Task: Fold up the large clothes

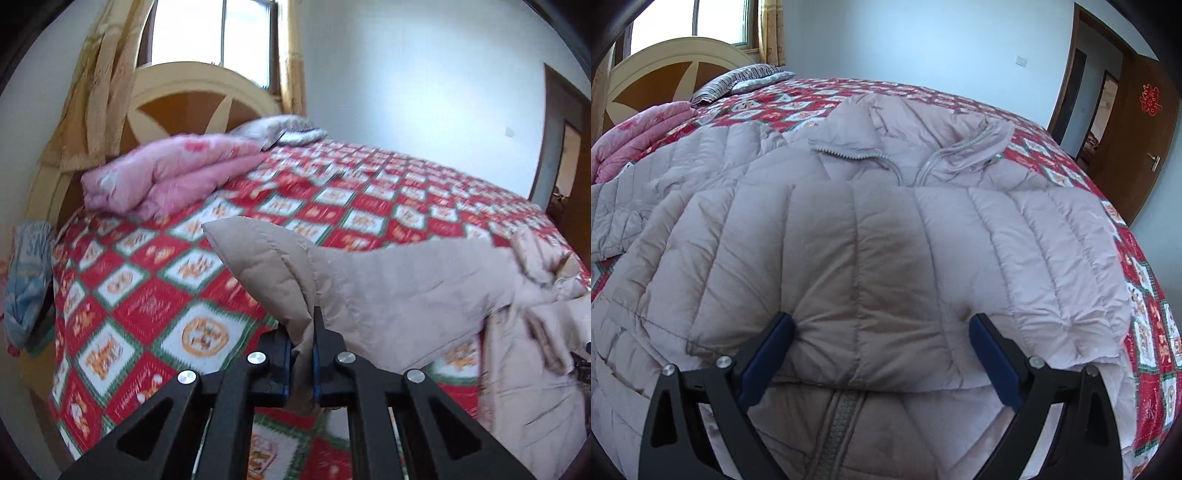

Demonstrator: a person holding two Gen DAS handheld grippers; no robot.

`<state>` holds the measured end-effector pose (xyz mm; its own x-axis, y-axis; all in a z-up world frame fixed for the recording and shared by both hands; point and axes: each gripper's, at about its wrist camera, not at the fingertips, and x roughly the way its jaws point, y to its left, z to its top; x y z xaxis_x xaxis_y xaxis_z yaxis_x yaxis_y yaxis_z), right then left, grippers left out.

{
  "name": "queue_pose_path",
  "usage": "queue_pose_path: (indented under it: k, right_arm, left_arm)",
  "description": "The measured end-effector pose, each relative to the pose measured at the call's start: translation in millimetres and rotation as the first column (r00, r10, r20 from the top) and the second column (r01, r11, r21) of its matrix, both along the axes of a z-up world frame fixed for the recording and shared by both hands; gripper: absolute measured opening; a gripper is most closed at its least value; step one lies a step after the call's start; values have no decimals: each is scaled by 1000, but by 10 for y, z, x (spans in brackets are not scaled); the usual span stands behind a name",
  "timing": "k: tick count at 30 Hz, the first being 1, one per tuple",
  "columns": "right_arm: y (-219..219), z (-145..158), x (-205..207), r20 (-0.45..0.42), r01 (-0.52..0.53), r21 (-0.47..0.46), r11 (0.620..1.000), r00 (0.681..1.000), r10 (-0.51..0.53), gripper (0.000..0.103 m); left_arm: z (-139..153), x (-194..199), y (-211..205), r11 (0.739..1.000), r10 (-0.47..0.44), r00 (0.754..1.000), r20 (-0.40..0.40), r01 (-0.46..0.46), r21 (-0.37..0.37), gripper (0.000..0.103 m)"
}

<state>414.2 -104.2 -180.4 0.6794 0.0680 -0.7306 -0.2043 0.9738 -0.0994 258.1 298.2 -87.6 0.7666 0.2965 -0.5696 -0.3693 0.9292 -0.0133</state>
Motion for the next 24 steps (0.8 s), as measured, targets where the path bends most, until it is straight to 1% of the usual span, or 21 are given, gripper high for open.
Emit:
queue_pose_path:
  k: [3, 6, 9, 11, 14, 17, 20, 24]
  right_arm:
    - [-118, 181, -183, 69, 2, -9, 1000, 998, -2, 98]
    - [-280, 206, -283, 62, 20, -1, 1000, 998, -20, 98]
    - [-480, 132, -339, 35, 56, -3, 998, 998, -56, 98]
    - [-613, 71, -386, 25, 83, 4, 997, 996, -83, 98]
    - [-797, 31, -443, 12, 117, 49, 992, 993, -117, 98]
    - [-892, 20, -489, 14, 130, 83, 988, 991, -131, 98]
    - [-914, -41, -483, 5, 135, 95, 986, 991, -136, 98]
    - [-879, -125, -495, 3, 139, 67, 988, 990, -139, 99]
  left_arm:
    - [364, 35, -291, 997, -64, 996, 67, 61, 56, 8]
    - [653, 107, -666, 987, -134, 984, 119, 122, 100, 7]
    - [828, 226, -1117, 967, -242, 959, 148, 225, 118, 7]
    - [891, 299, -1448, 947, -310, 938, 155, 292, 131, 7]
    - [921, 404, -1944, 907, -410, 900, 150, 385, 170, 7]
    - [898, 508, -2430, 861, -495, 859, 129, 465, 206, 7]
    - [797, 619, -2809, 823, -560, 823, 99, 539, 181, 7]
    - [580, 739, -3261, 787, -612, 789, 57, 601, 142, 7]
